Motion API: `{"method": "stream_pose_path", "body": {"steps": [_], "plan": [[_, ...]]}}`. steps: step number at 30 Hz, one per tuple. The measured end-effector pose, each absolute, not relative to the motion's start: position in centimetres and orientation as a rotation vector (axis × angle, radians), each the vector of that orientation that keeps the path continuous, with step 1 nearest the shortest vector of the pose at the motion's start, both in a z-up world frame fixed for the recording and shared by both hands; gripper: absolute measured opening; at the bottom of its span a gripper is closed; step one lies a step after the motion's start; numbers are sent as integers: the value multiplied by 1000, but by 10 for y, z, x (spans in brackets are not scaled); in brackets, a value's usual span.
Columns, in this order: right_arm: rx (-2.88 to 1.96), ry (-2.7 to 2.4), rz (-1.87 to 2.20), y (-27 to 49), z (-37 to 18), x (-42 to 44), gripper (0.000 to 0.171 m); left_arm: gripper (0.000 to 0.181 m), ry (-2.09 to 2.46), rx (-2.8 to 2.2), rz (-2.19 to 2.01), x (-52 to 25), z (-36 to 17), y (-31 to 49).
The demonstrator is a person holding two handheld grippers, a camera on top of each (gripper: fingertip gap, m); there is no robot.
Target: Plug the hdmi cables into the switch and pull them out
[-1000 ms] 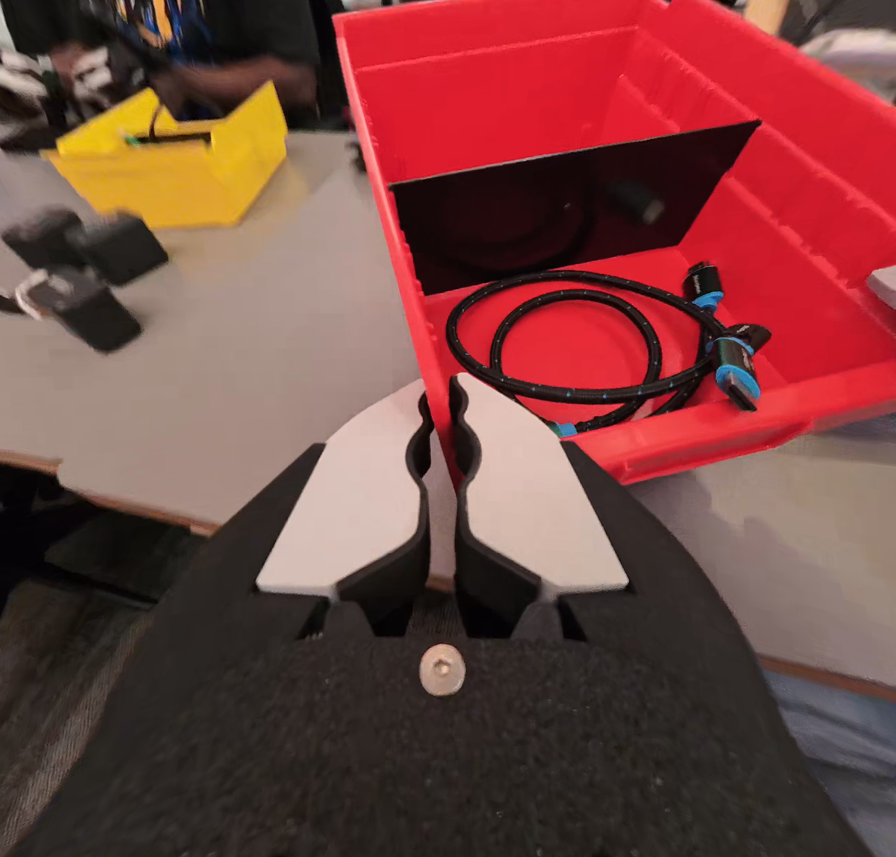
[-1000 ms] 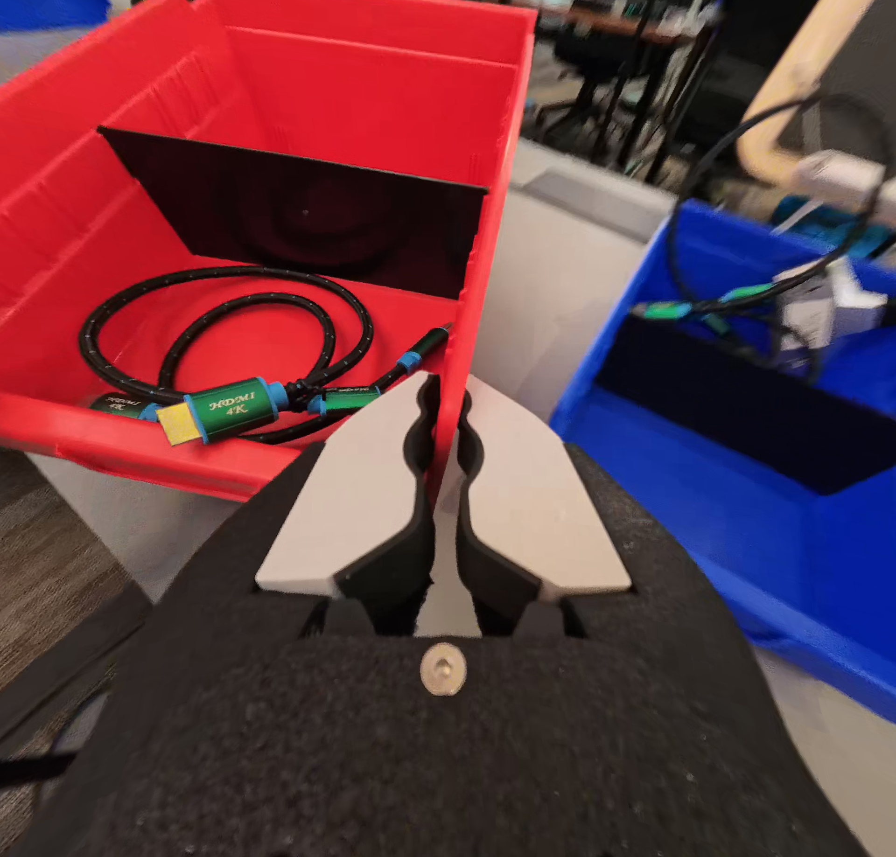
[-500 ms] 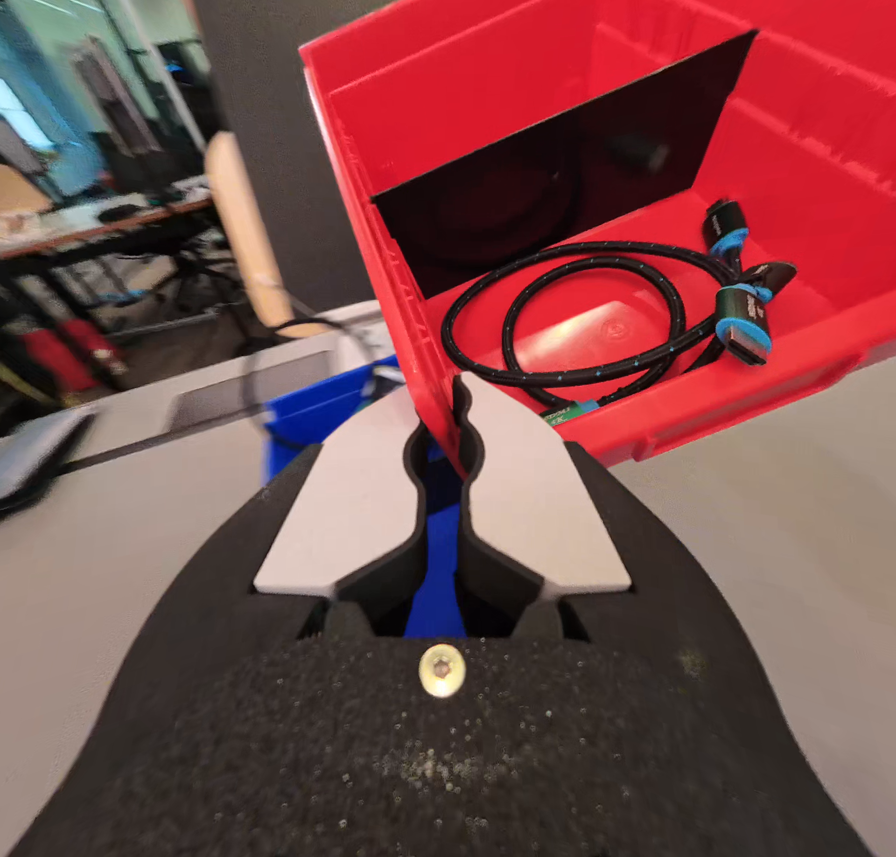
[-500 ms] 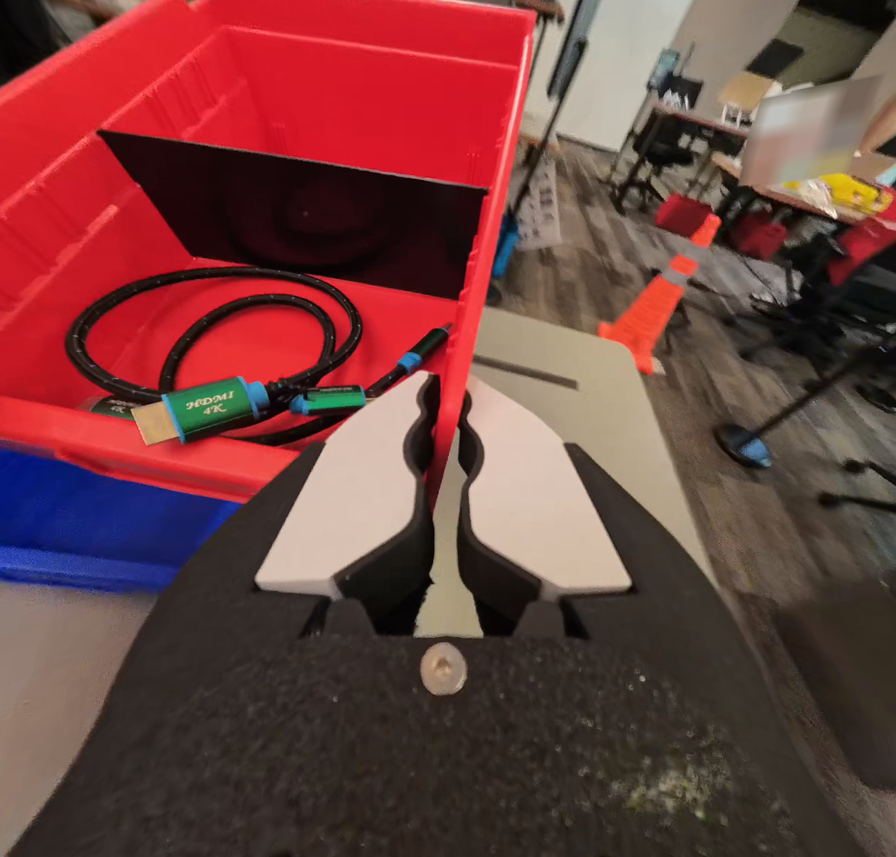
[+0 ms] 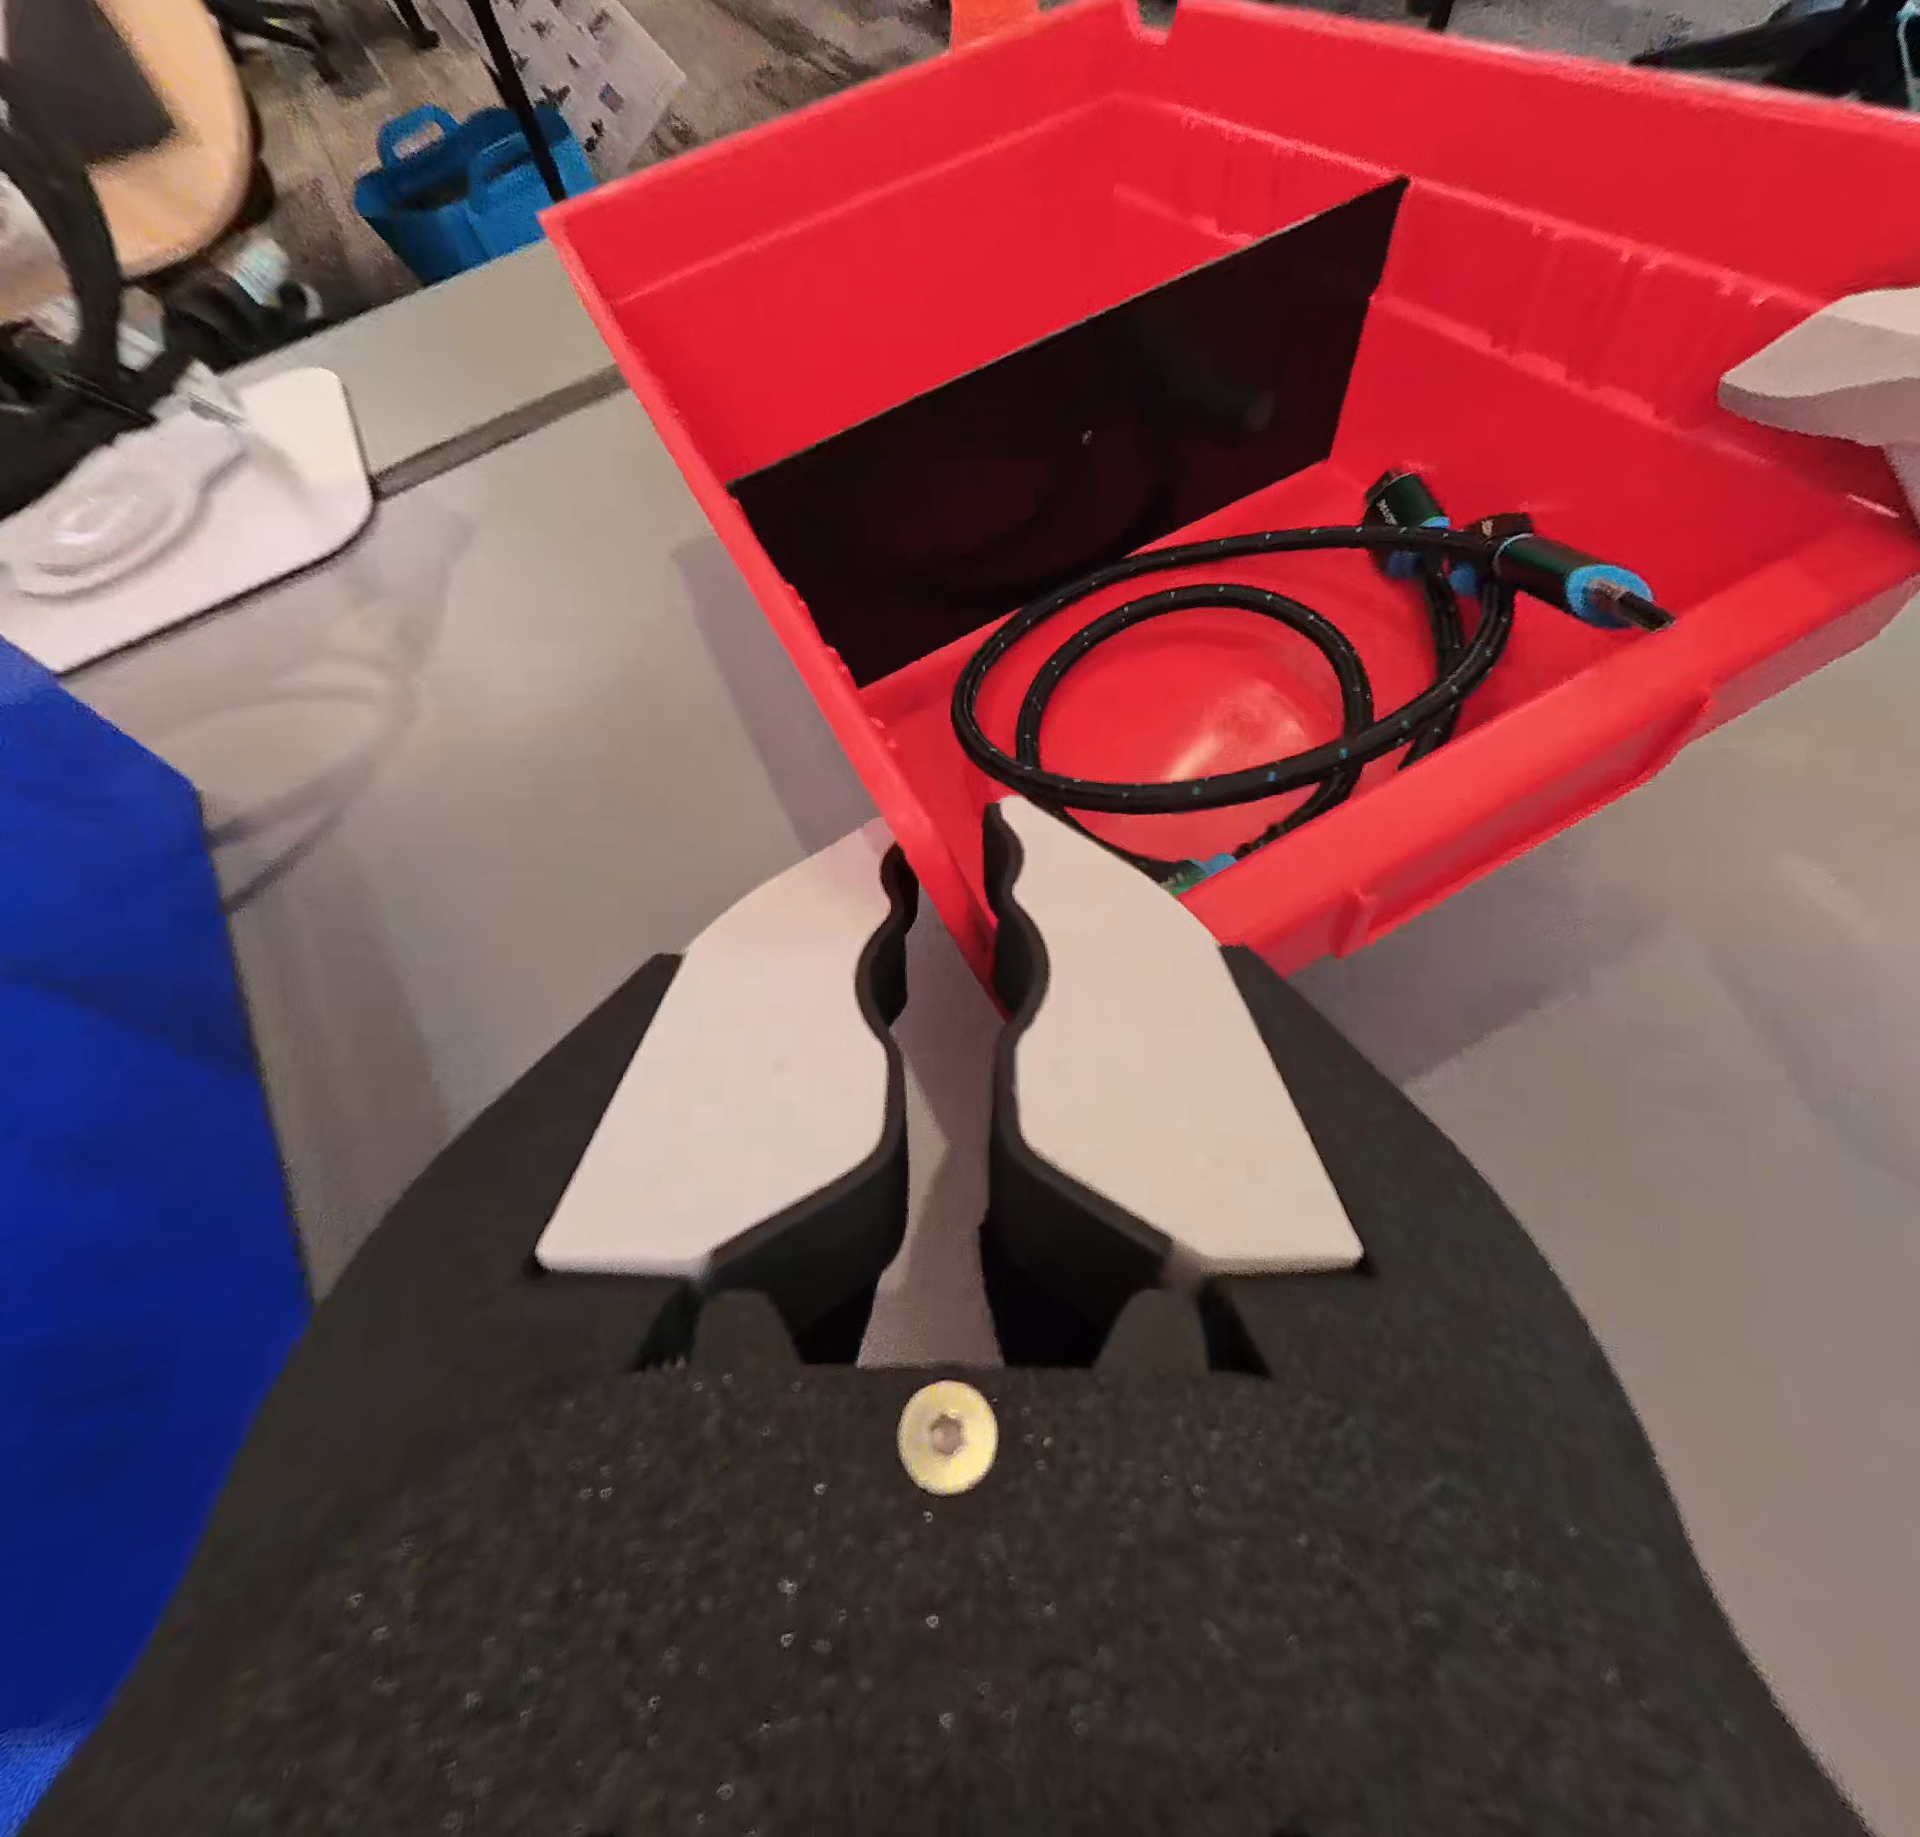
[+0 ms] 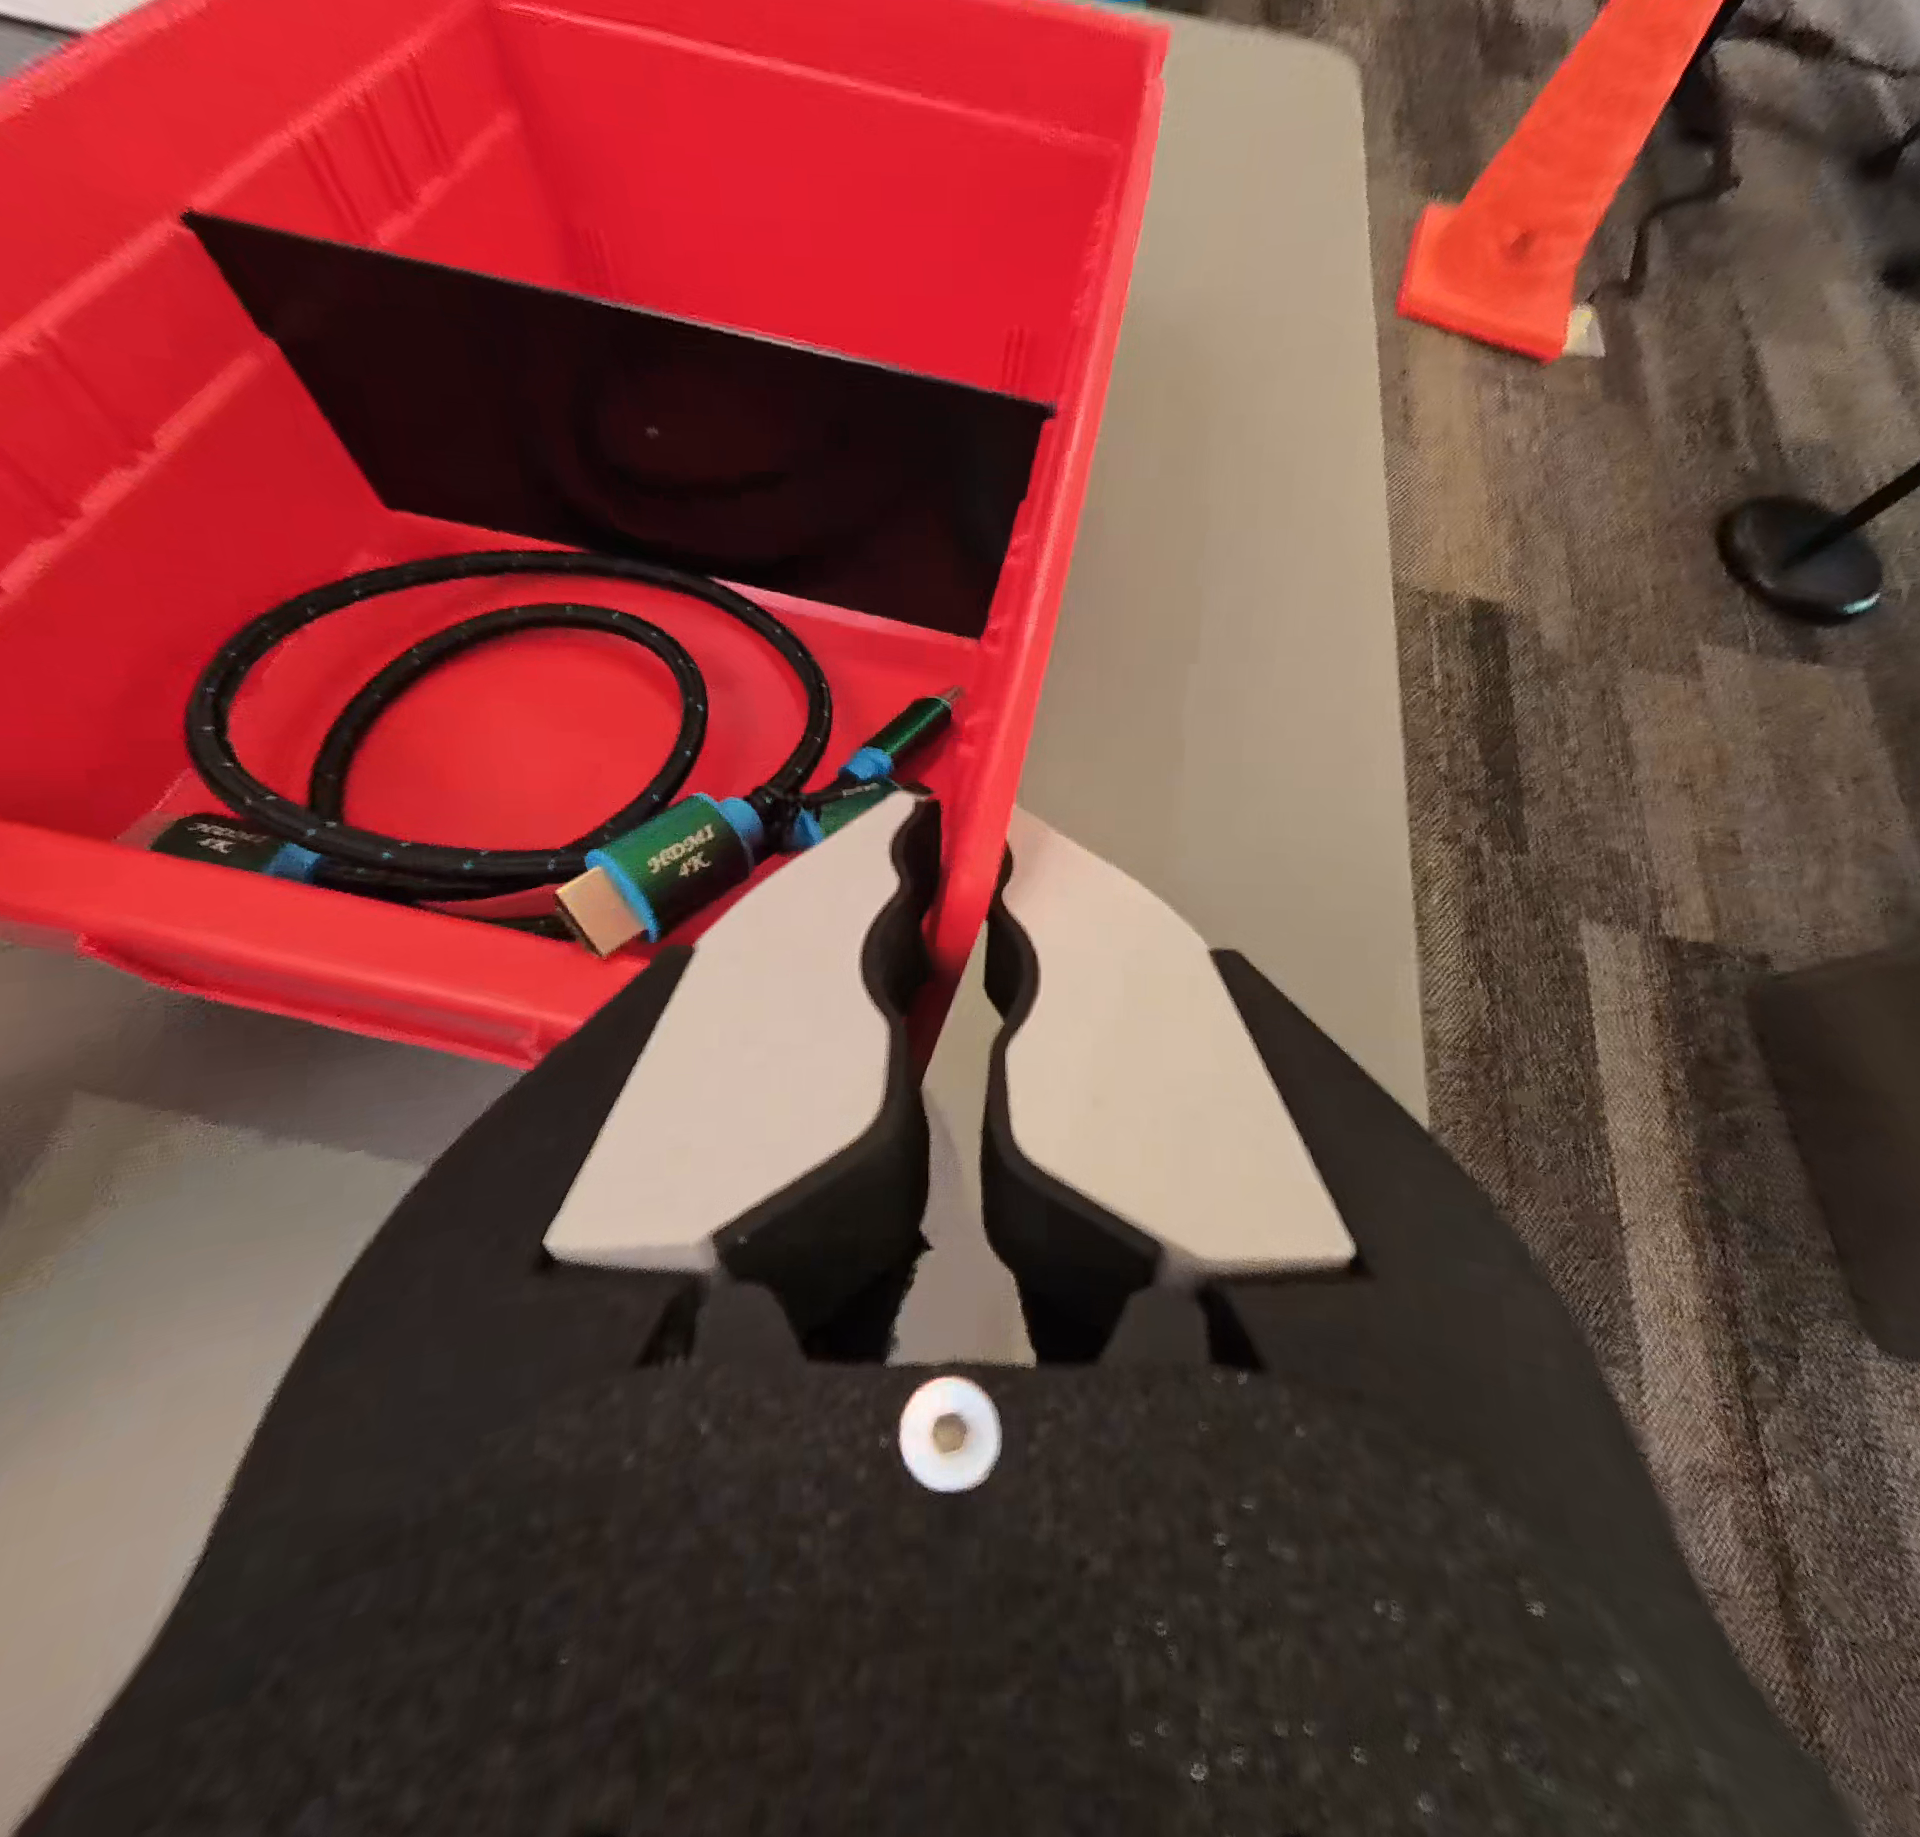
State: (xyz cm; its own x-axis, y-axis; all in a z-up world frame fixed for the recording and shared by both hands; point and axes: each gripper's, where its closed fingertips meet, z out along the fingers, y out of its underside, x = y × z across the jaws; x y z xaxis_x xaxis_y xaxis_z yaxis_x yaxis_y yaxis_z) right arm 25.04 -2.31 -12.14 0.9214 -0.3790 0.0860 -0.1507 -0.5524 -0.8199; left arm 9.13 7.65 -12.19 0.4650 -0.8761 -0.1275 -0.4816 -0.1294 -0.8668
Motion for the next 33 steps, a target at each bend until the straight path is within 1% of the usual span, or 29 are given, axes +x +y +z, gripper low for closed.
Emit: {"method": "stream_pose_path", "body": {"steps": [4, 7, 9, 11, 13, 15, 17, 20, 22, 23, 24, 25, 27, 28, 29, 30, 32, 33], "plan": [[-2252, 371, -286, -34, -148, 249, 7, 16, 1192, -1811, -614, 92, -143, 65], [-2208, 370, -188, -39, -148, 244, 8, 39, 1266, -1761, -722, 92, -143, 46], [-2240, 389, -212, -47, -148, 250, 6, 42, 1405, -1714, -753, 90, -144, 28], [-2299, 372, -190, -56, -147, 246, 17, 41, 1554, -1669, -808, 79, -143, 11], [-2377, 308, -246, -69, -139, 241, 20, 43, 1562, -1653, -907, 54, -127, 6], [-2459, 250, -375, -86, -117, 238, 37, 43, 1508, -1617, -1000, 18, -102, 13], [-2469, 214, -455, -92, -82, 226, 43, 45, 1382, -1582, -981, -29, -73, 45], [-2303, 14, -335, -46, -32, 165, 43, 50, 1115, -1644, -712, -118, -51, 134], [-2192, -230, -143, 4, -23, 96, 51, 52, 956, -1764, -495, -183, -58, 192], [-2162, -310, -69, 31, -27, 63, 53, 54, 896, -1825, -415, -209, -67, 214], [-2127, -331, -19, 59, -34, 33, 52, 59, 854, -1884, -364, -229, -80, 231], [-2093, -289, 26, 87, -44, 7, 52, 63, 828, -1950, -347, -242, -94, 242], [-2110, -81, 107, 128, -83, -31, 51, 70, 792, -2061, -431, -246, -119, 250], [-2145, 6, 152, 140, -103, -46, 49, 69, 769, -2096, -495, -242, -127, 251], [-2131, 73, 197, 151, -112, -58, 57, 66, 741, -2123, -548, -238, -134, 253], [-2112, 129, 178, 160, -117, -62, 52, 59, 717, -2144, -591, -233, -139, 254], [-2106, 212, 108, 173, -126, -64, 37, 35, 678, -2177, -625, -227, -147, 259], [-2138, 237, 122, 177, -133, -70, 24, 16, 666, -2187, -592, -228, -149, 263]]}}
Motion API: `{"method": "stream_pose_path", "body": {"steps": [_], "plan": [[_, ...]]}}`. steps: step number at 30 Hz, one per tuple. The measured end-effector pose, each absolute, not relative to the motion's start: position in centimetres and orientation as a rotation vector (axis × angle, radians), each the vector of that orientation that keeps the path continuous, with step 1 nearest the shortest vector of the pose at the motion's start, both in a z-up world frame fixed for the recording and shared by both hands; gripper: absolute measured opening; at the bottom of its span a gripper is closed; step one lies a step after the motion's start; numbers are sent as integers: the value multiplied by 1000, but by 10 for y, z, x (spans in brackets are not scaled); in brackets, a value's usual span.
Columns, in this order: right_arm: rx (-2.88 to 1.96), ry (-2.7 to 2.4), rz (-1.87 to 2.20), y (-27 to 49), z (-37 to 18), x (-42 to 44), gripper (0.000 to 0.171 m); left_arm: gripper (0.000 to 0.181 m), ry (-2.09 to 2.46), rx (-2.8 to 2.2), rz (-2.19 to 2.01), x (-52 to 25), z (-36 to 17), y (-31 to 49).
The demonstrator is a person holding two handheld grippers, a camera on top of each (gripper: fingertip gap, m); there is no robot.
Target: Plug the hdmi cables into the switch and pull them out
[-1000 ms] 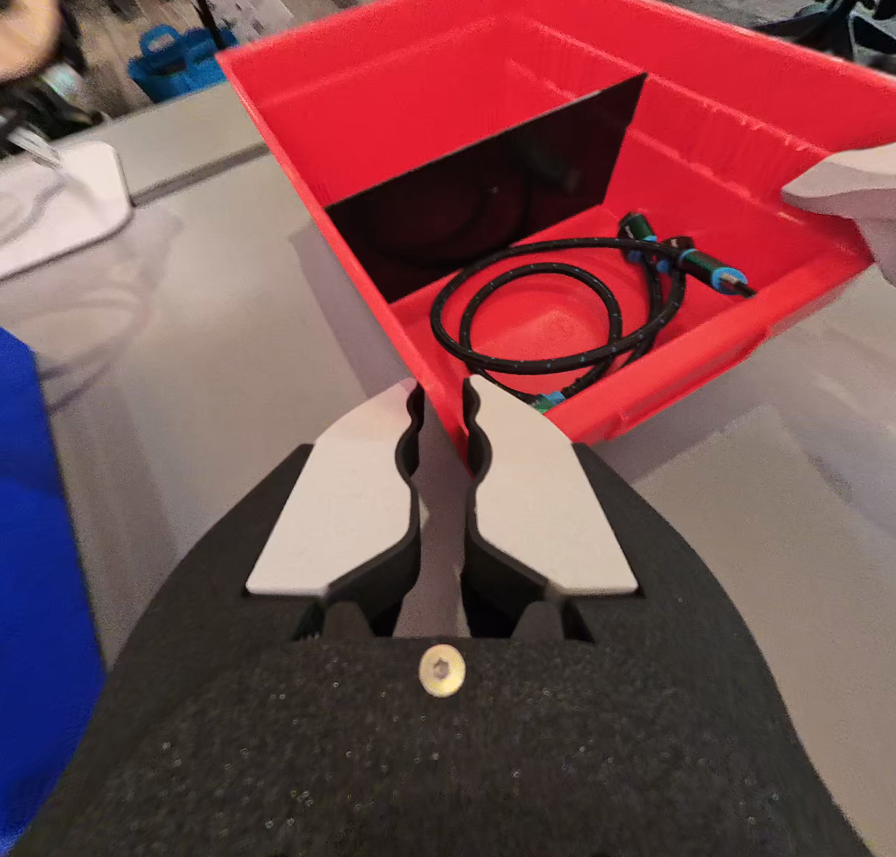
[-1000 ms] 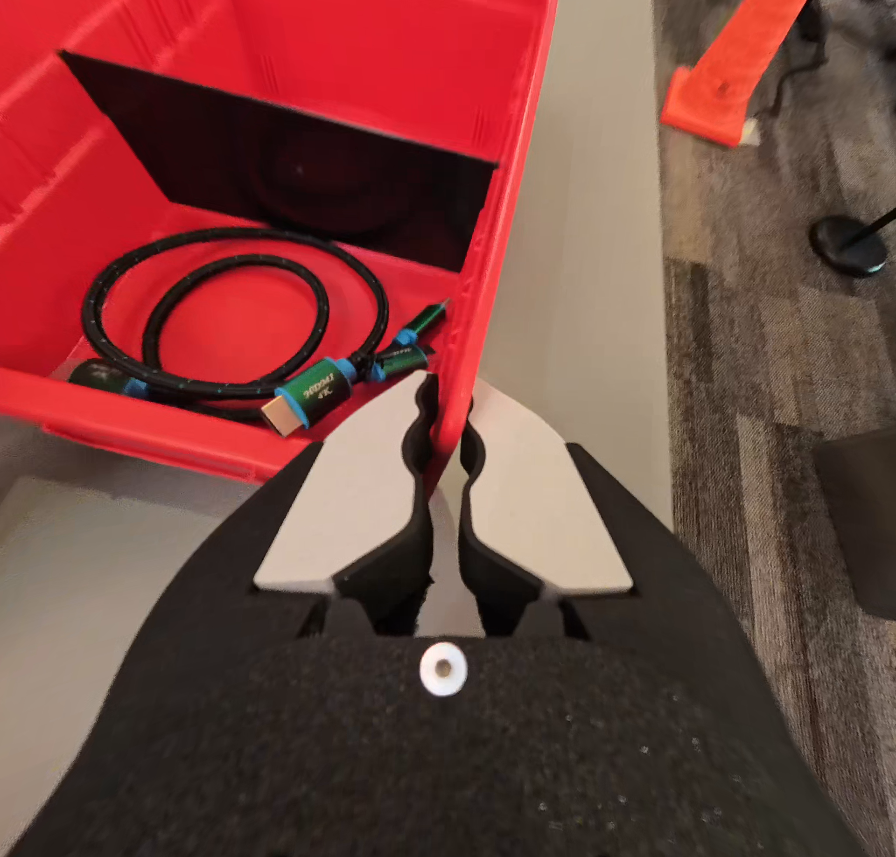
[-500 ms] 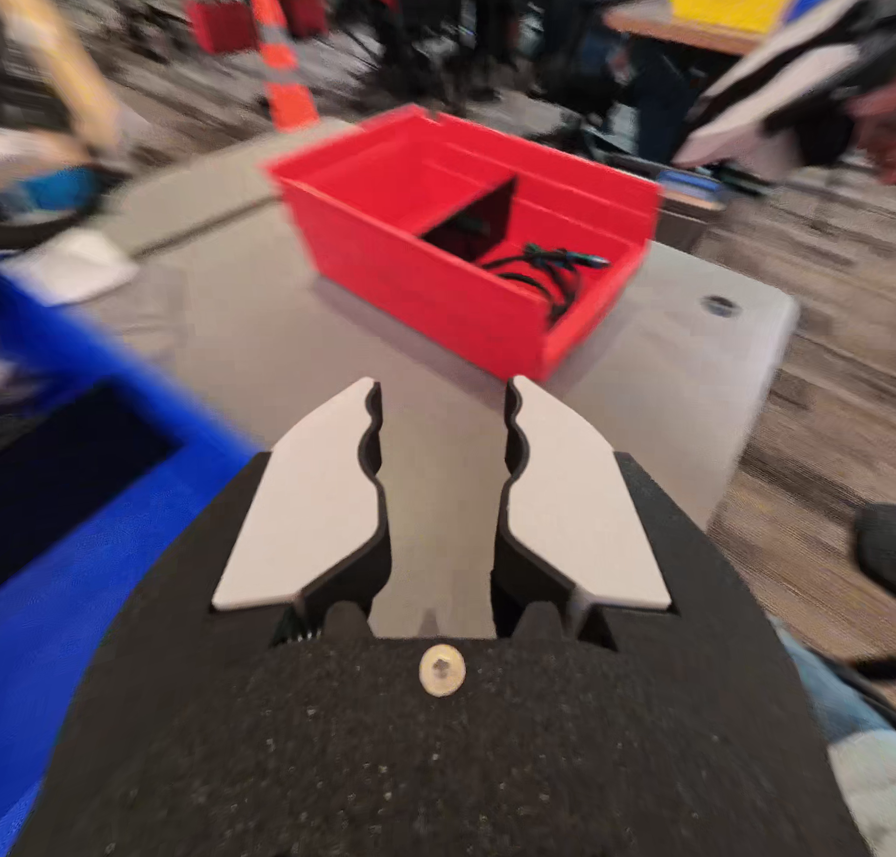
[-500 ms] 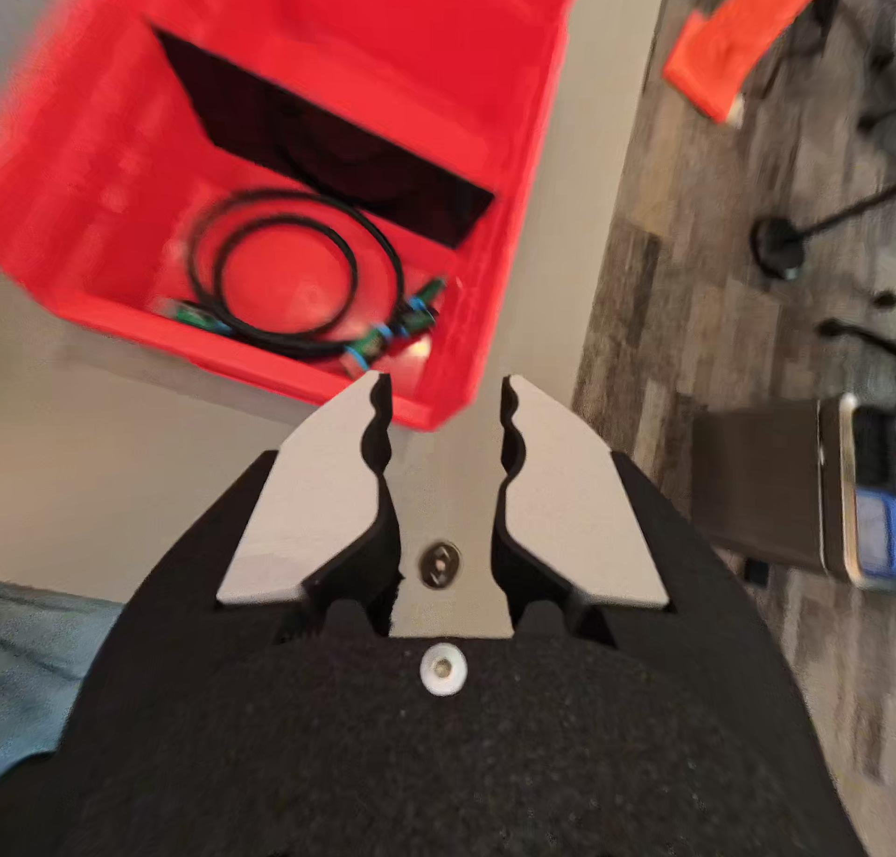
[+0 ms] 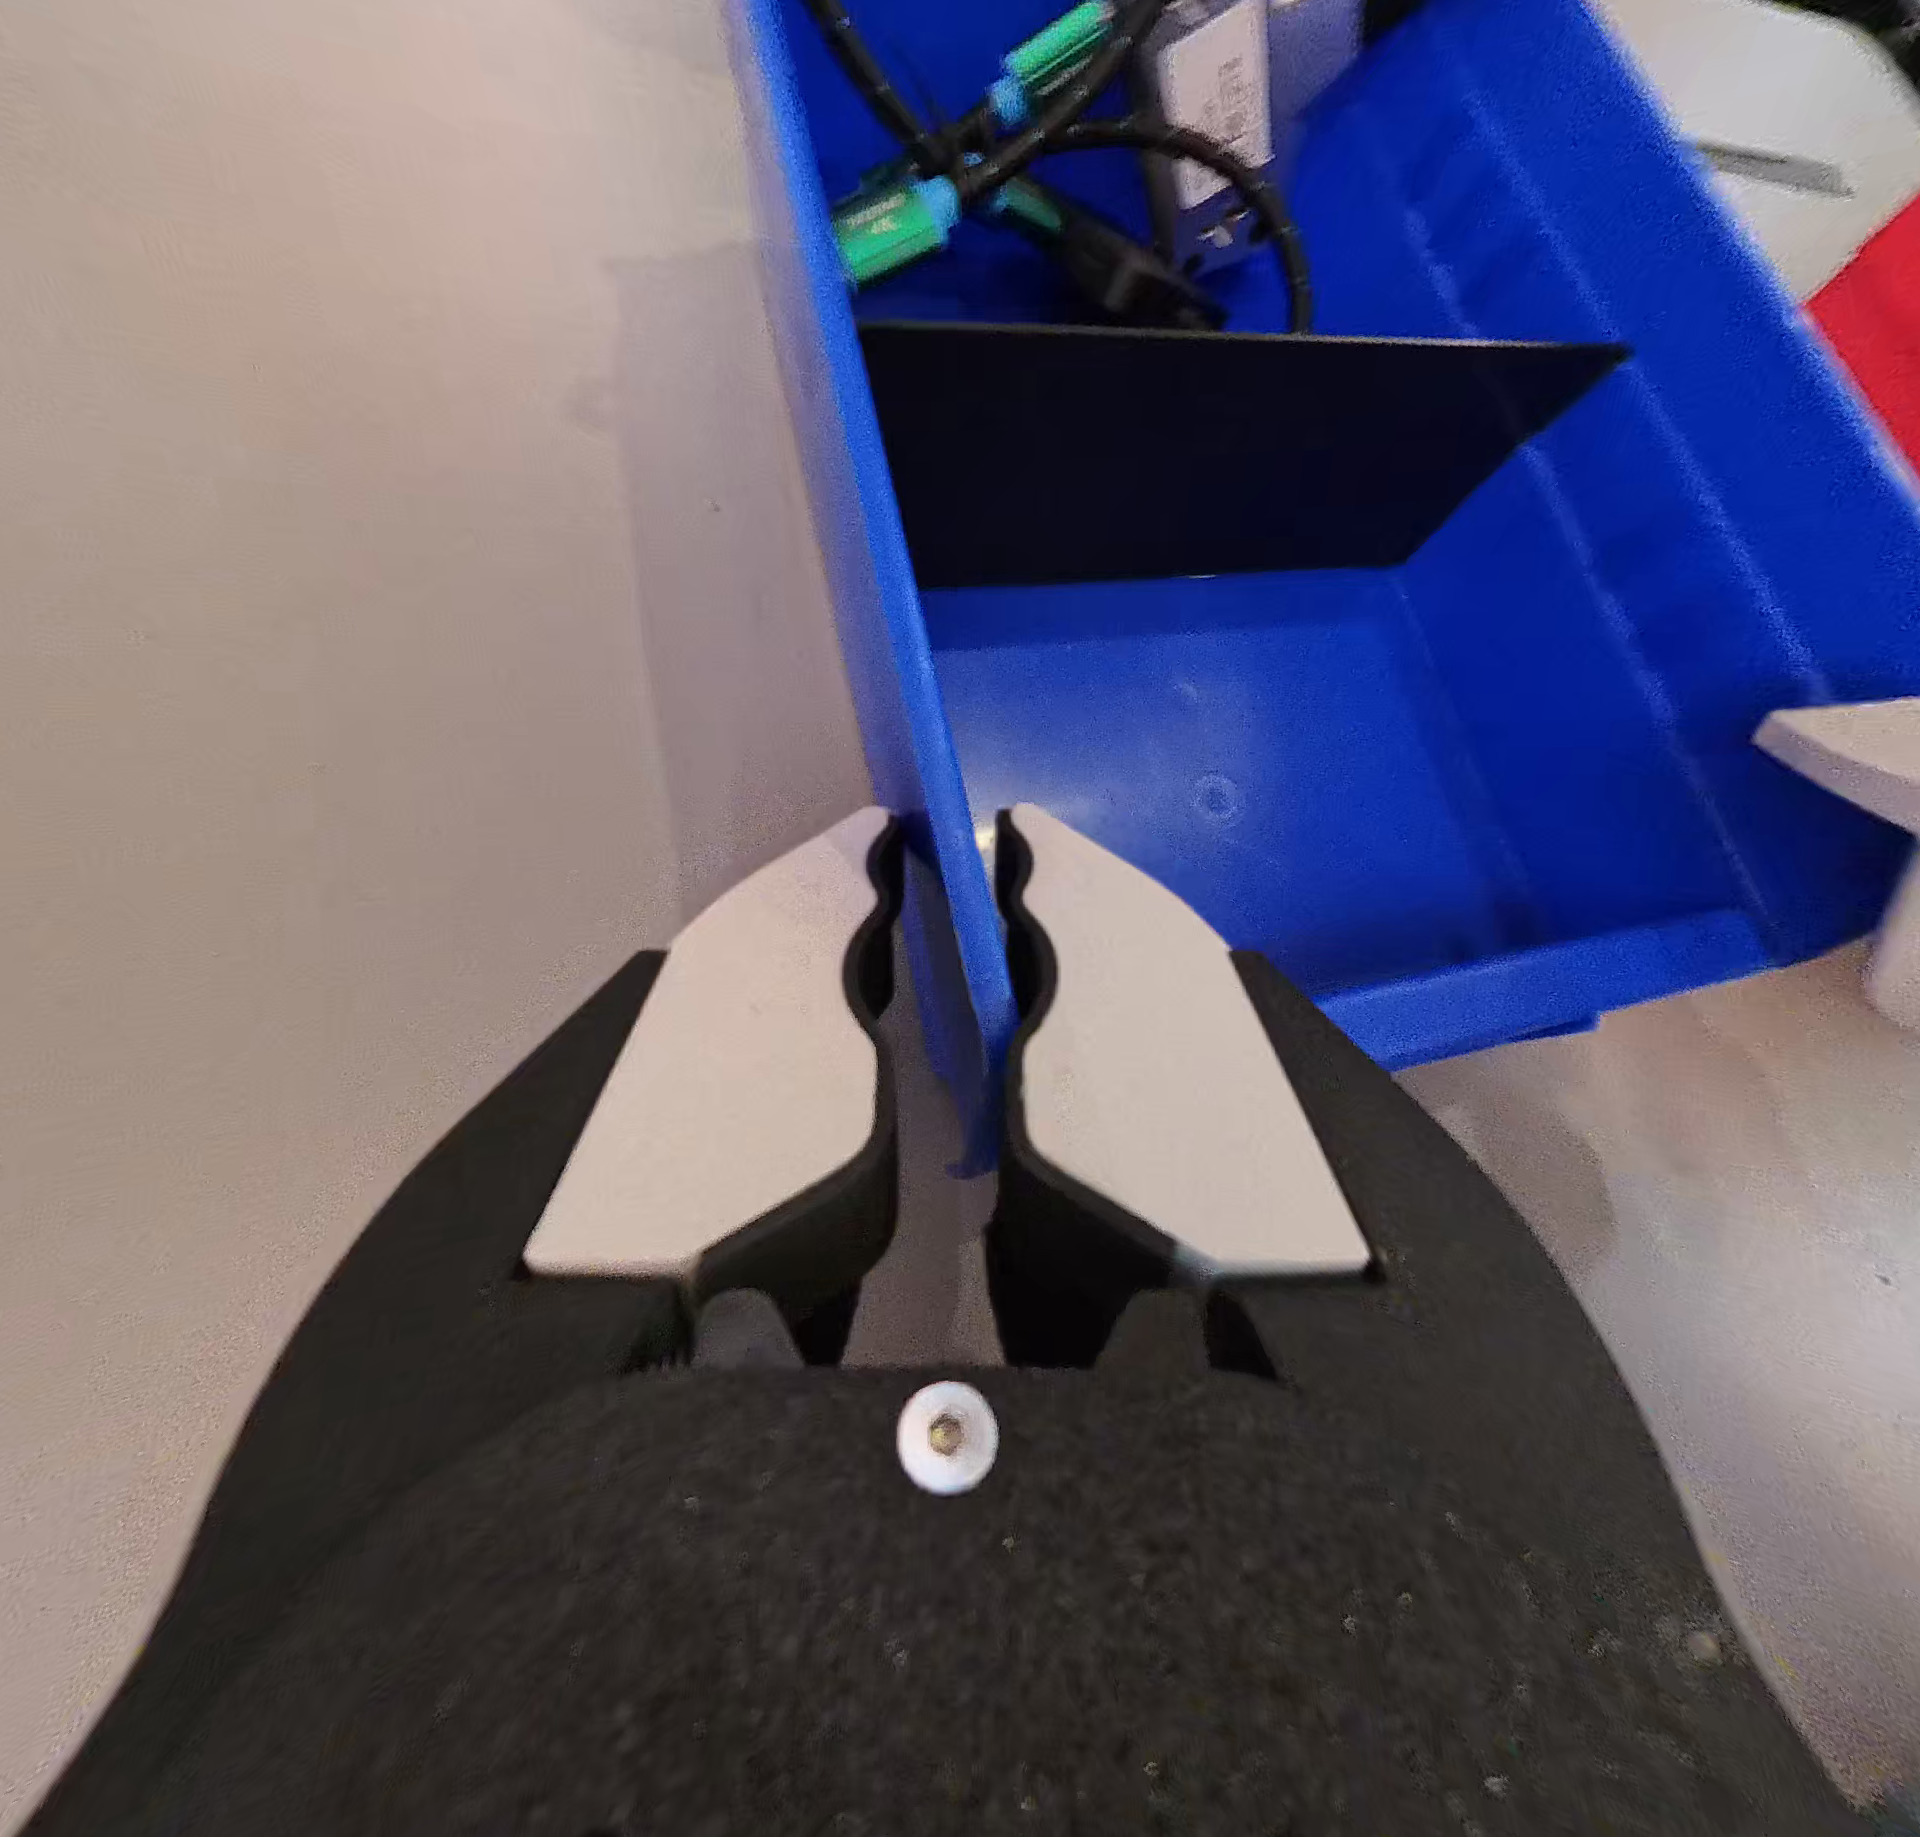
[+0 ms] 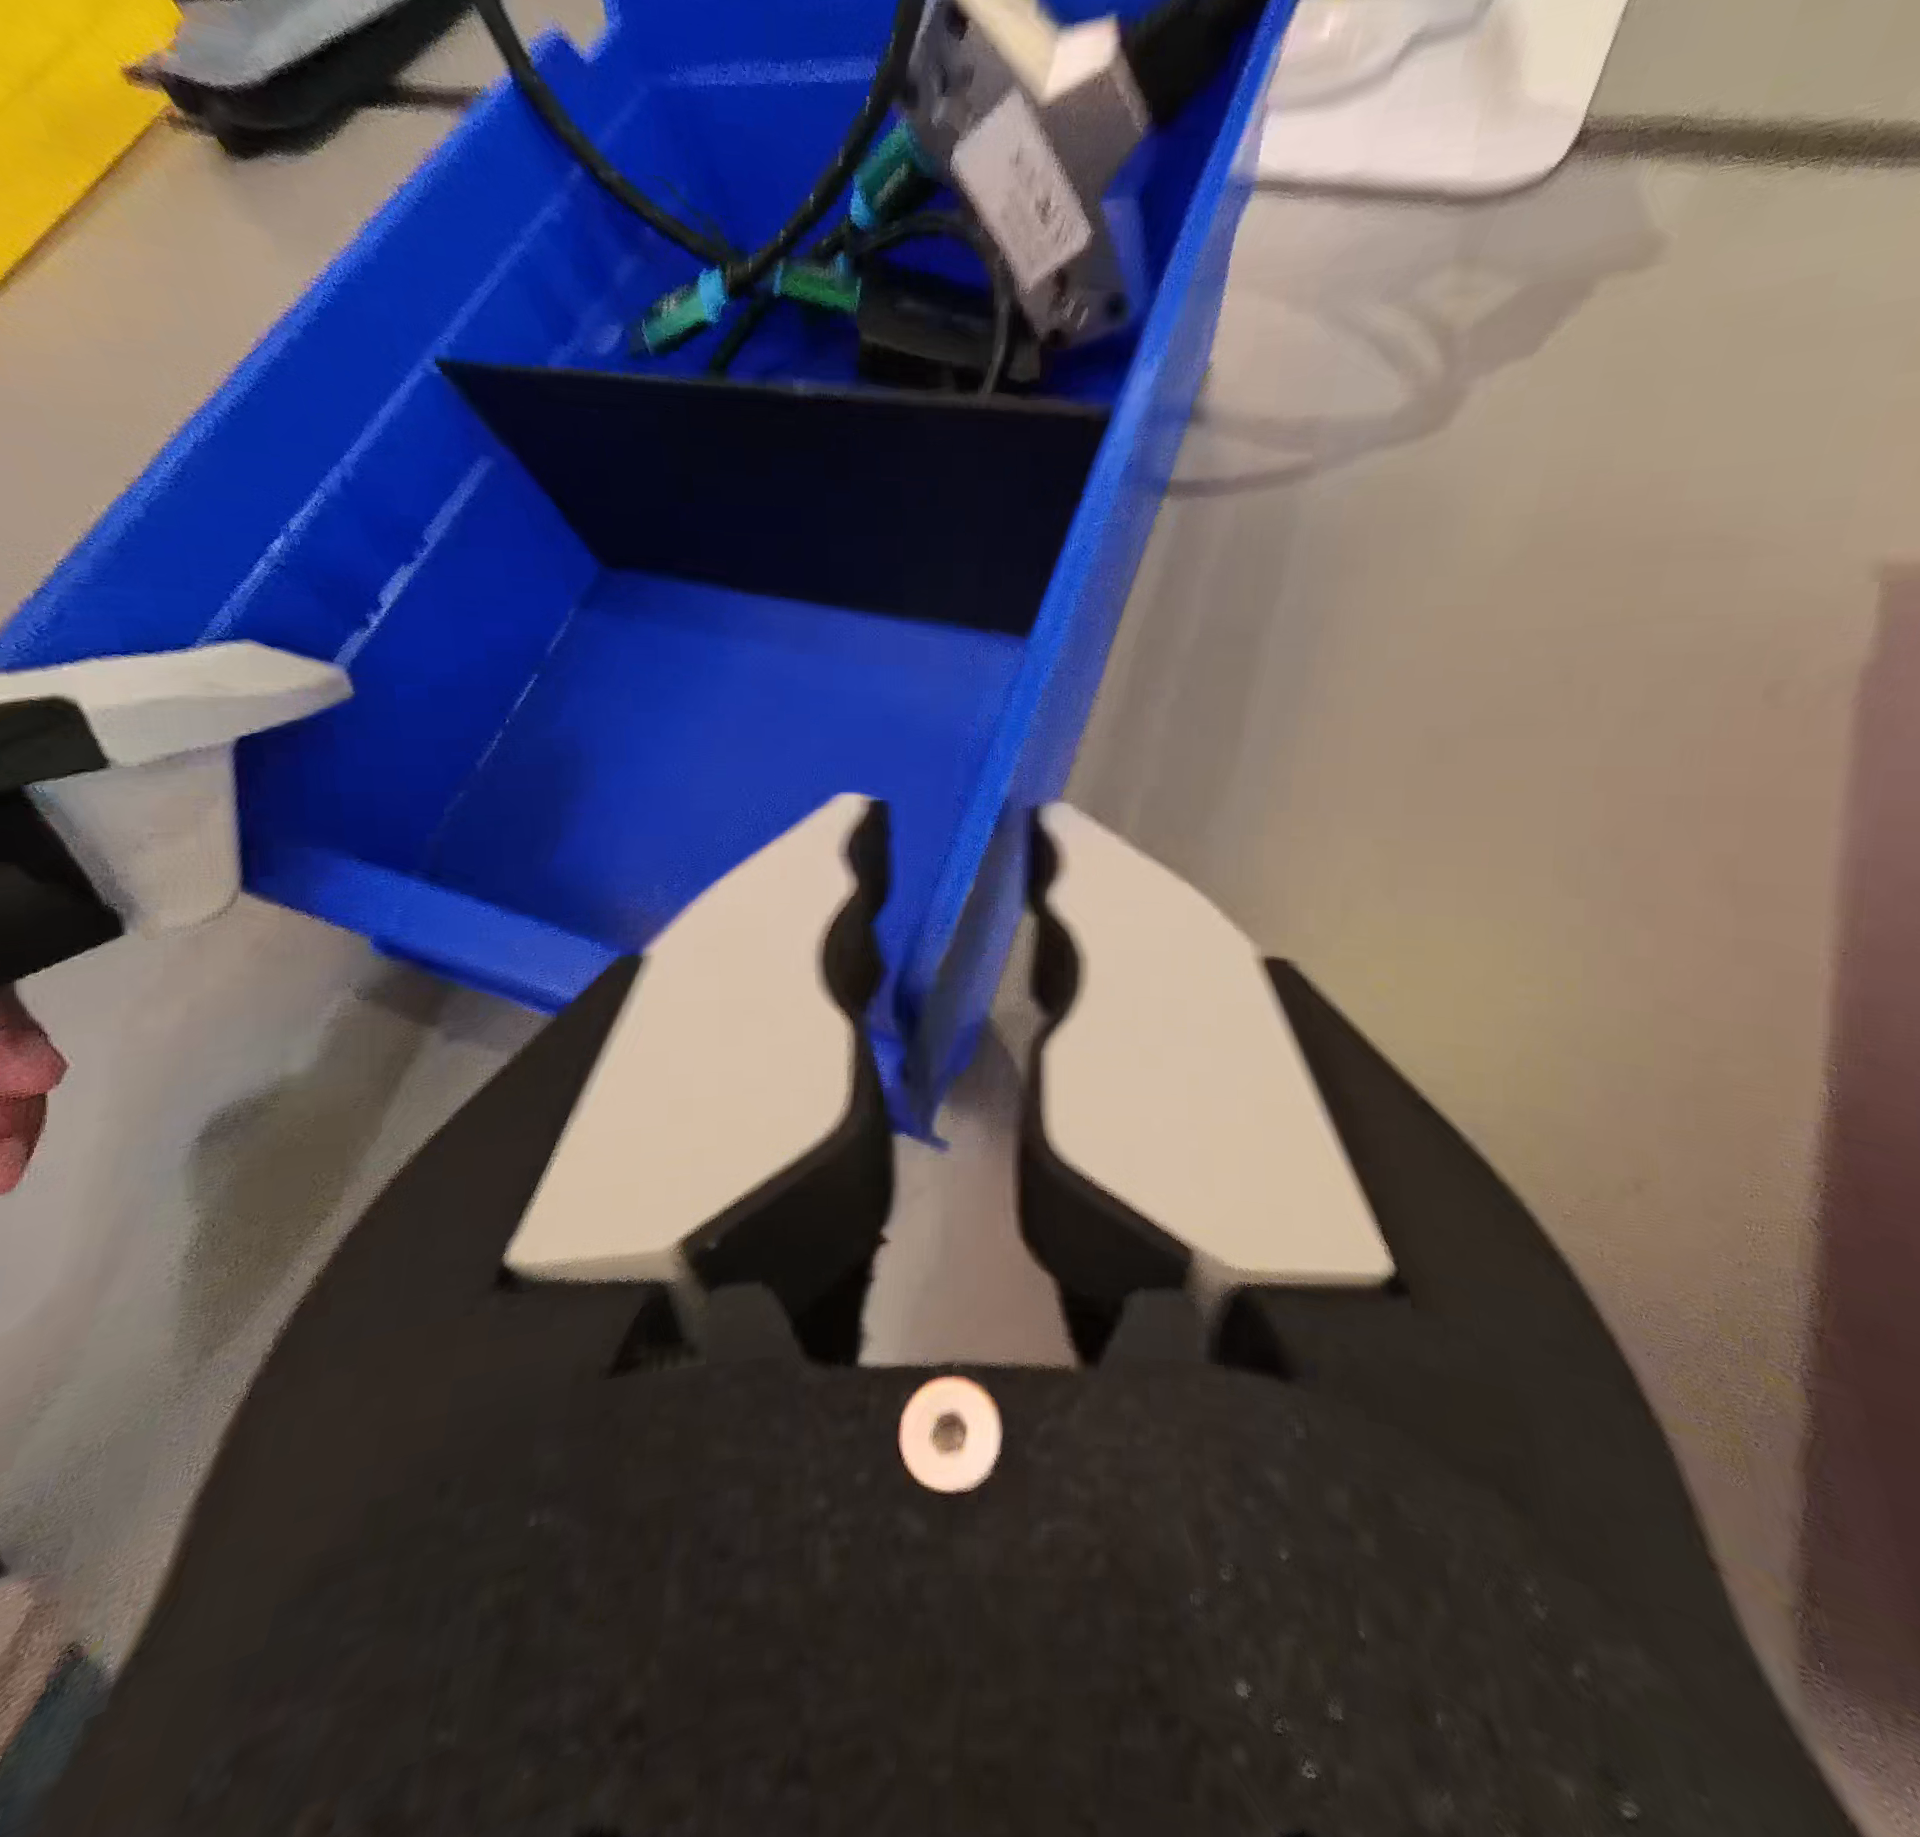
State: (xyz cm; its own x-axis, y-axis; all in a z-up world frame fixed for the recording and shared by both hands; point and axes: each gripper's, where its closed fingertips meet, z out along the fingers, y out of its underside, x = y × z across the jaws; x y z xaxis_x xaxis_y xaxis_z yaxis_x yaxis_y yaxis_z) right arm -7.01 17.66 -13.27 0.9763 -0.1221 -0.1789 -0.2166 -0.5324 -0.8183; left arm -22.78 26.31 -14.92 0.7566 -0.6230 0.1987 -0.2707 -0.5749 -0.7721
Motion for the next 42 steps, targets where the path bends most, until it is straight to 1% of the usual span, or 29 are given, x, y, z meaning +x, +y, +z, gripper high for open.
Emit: {"method": "stream_pose_path", "body": {"steps": [1, 2, 5, 11, 17, 21, 25, 29, 33, 35, 37, 38, 39, 40, 42], "plan": [[-2177, 283, 95, 178, -140, -71, 16, 12, 689, -2182, -551, -229, -149, 266], [-2184, 305, 38, 178, -140, -68, 12, 10, 725, -2181, -514, -231, -149, 268], [-2183, 303, -107, 181, -134, -76, 7, 5, 744, -2160, -489, -244, -147, 270], [-2124, 202, -108, 213, -117, -147, 7, 3, 643, -2128, -434, -324, -135, 293], [-2109, 76, 6, 274, -114, -241, 11, 3, 637, -2103, -324, -416, -118, 352], [-2109, 85, 22, 309, -121, -273, 12, 3, 642, -2091, -292, -445, -121, 389], [-2138, 53, 75, 321, -138, -302, 16, 3, 672, -2135, -281, -468, -134, 409], [-2113, 42, 96, 320, -137, -317, 22, 3, 595, -2170, -379, -476, -144, 413], [-2065, 4, 201, 316, -136, -323, 28, 4, 588, -2156, -363, -478, -143, 414], [-2051, -50, 274, 302, -130, -324, 22, 8, 553, -2115, -331, -483, -136, 412], [-2007, -133, 324, 278, -119, -318, 23, 22, 438, -2068, -254, -501, -112, 404], [-1977, -187, 327, 263, -114, -309, 23, 25, 374, -2009, -256, -507, -93, 396], [-1945, -225, 314, 249, -109, -297, 23, 21, 323, -1934, -289, -508, -72, 385], [-1927, -228, 289, 236, -106, -280, 23, 21, 293, -1858, -346, -504, -54, 372], [-1929, -217, 247, 210, -102, -242, 23, 27, 282, -1759, -468, -485, -33, 348]]}}
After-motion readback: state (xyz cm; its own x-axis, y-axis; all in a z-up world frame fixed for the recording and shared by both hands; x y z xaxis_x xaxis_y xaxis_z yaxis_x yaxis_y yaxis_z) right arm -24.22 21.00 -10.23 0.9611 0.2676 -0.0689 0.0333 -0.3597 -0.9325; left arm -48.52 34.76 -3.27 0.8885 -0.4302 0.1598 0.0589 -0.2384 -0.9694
